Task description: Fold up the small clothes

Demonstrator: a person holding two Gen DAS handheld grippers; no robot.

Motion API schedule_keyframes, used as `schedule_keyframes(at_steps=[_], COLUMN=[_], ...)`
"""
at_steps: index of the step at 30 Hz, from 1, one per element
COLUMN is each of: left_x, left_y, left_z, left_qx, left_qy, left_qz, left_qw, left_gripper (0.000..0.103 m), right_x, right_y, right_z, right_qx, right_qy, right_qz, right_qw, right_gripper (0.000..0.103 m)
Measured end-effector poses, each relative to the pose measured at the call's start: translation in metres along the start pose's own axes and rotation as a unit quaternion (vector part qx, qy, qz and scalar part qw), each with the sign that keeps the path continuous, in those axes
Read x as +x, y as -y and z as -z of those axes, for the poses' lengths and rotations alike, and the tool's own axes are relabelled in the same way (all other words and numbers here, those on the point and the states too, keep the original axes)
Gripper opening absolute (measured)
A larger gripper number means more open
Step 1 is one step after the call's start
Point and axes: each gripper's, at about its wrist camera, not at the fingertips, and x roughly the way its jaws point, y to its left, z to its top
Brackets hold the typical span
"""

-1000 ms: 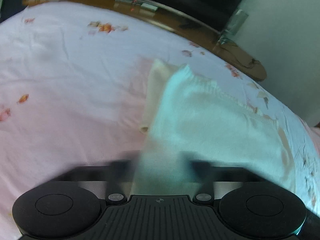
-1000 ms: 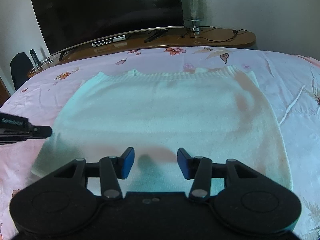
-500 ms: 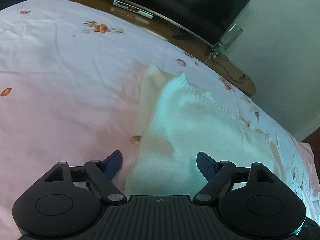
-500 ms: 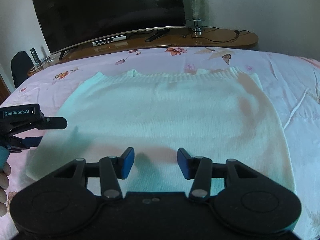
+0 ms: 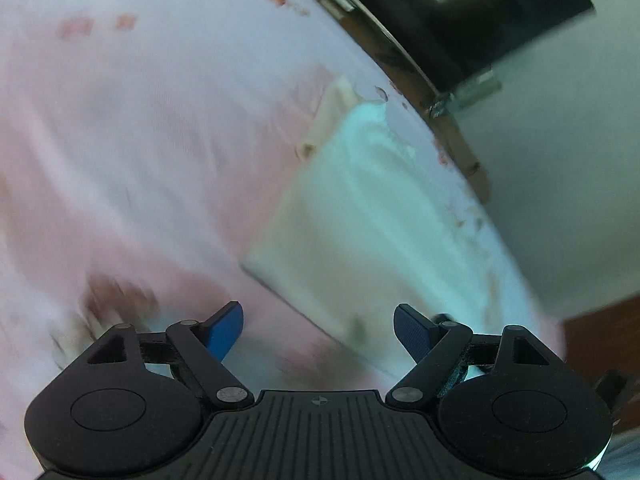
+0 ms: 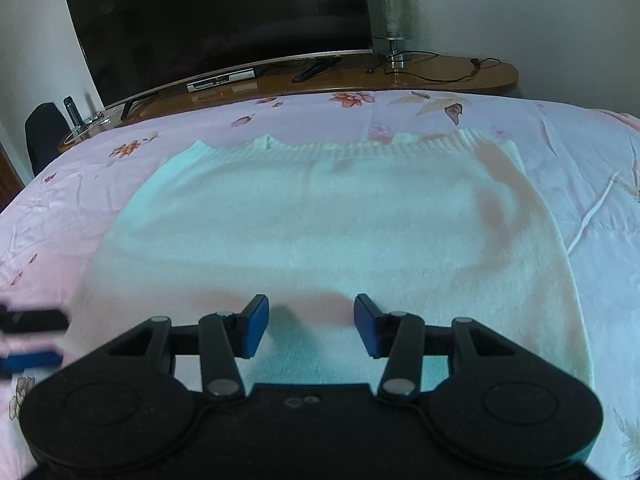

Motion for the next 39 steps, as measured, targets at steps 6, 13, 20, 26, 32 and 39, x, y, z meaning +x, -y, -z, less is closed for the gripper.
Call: schedule_keyframes(at_steps=[6,13,20,26,32,39], left_x=[0.024,0.07,0.075,0.058,0.096,0.143], left_y=[-0.005,-0.002,0.017,0.099,0.183,0.219], left_z=[0.007,-0.003,-0.002,-0.011,0.017,0.074], left_qx=[-0.057,-0.116,-0.082,0.118,0.266,0.329], left_qy=[0.083,0.102,0.132,0.157,0.085,-0.028], left_qz=[0.054,0.07,0.045,0.056,0.097,0.073], left_qw=[0.9935,0.9856,0.9868,0.979,0.9553,0.9412], left_gripper=[0.081,0.009,0.008,0.007,0.007,0.008], right_x=[-0.002,0.01,0.035,0.044,0.009,-0.042], right_y=[-0.009,-0.012,-0.007,-0.007,0.041,0.138], right_z=[0.002,-0.009,-0.026,-0.014,-0.016,0.011], right_qx=[-0.01,-0.02,-0.05,-0.088,0.03,0.152], right_qy=[0.011,0.033,0.036,0.037,0.059,0.053], right_qz=[-0.001,0.004,0.061,0.066,0.016,0.017], right_qw=[1.0,0.999,0.996,0.993,0.998,0.987], right_gripper=[0.047,0.047,0.044,0.046,0.045,0.045])
